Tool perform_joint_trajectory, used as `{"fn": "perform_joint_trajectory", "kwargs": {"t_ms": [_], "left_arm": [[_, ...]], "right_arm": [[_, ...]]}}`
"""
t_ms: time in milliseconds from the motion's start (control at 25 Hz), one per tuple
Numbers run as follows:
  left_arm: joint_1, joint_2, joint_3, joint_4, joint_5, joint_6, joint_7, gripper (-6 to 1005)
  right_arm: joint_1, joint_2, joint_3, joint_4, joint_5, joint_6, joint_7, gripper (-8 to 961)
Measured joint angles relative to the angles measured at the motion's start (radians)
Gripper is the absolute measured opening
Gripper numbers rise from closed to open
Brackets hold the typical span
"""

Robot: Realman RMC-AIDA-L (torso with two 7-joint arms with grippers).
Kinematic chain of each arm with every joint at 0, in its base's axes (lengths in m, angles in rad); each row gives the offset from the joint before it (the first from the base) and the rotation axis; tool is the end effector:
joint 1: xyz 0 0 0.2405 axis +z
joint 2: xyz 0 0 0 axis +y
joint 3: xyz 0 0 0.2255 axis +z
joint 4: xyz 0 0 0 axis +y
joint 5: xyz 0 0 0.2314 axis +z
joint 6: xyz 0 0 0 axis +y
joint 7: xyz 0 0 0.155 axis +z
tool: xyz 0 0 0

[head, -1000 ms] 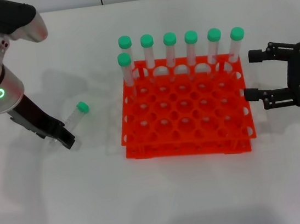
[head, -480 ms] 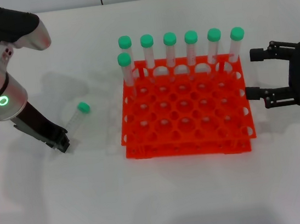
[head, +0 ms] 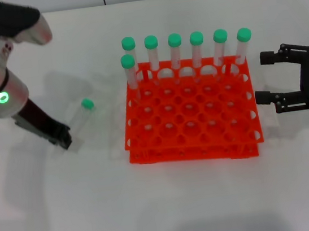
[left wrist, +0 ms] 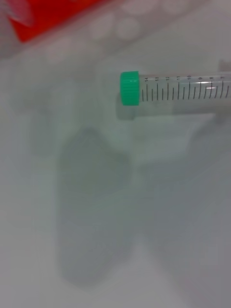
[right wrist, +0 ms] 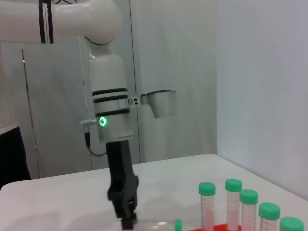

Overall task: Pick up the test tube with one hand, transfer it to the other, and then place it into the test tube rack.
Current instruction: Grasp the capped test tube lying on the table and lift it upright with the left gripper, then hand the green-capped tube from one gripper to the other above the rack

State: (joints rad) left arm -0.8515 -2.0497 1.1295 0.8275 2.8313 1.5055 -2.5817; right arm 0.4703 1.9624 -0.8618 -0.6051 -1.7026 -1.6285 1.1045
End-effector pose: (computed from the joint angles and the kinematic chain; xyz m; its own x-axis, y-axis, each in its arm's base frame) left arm -0.2197 0.3887 0.0030 0.4719 0.8319 -0.2920 0.6632 -0.5532 -0.5041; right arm 0.2478 0.3315 0.0387 0.8298 -0.0502 -0.5559 -0.2313 -0.9373 -0.2606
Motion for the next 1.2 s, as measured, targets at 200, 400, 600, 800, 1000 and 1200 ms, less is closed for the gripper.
{"fn": "perform_joint_trajectory", "kwargs": {"t_ms": [200,400,600,800,1000,1200], "left_arm": [[0.052,-0.024,-0.001,0.22,-0.009,0.036,-0.006,199],[0.176,-0.034,0.044,0.52,-0.121,-0.005,-0.005,195],[0.329,-0.034,0.145,0.739,-0.284,-0.18,0.059,198],[0.398,-0.034,0.173,0.743,-0.469,-0.308,0.18,202],[0.417,-0.031,0.143,0.616,-0.812,-0.324,0.44,206],[0.335,-0.01,0.025,0.343,-1.018,-0.119,0.697,210]], "right_arm": [[-0.002,-0.009,0.004,-0.001,0.002,-0.013,0.008,794],[-0.006,-0.014,0.015,-0.001,0.003,-0.017,0.012,792],[-0.013,-0.022,0.028,-0.002,0.005,-0.027,0.014,789],[-0.014,-0.023,0.031,-0.002,0.005,-0.027,0.016,787],[-0.014,-0.022,0.03,-0.002,0.005,-0.031,0.023,785],[-0.013,-0.022,0.03,-0.002,0.005,-0.042,0.033,782]]}}
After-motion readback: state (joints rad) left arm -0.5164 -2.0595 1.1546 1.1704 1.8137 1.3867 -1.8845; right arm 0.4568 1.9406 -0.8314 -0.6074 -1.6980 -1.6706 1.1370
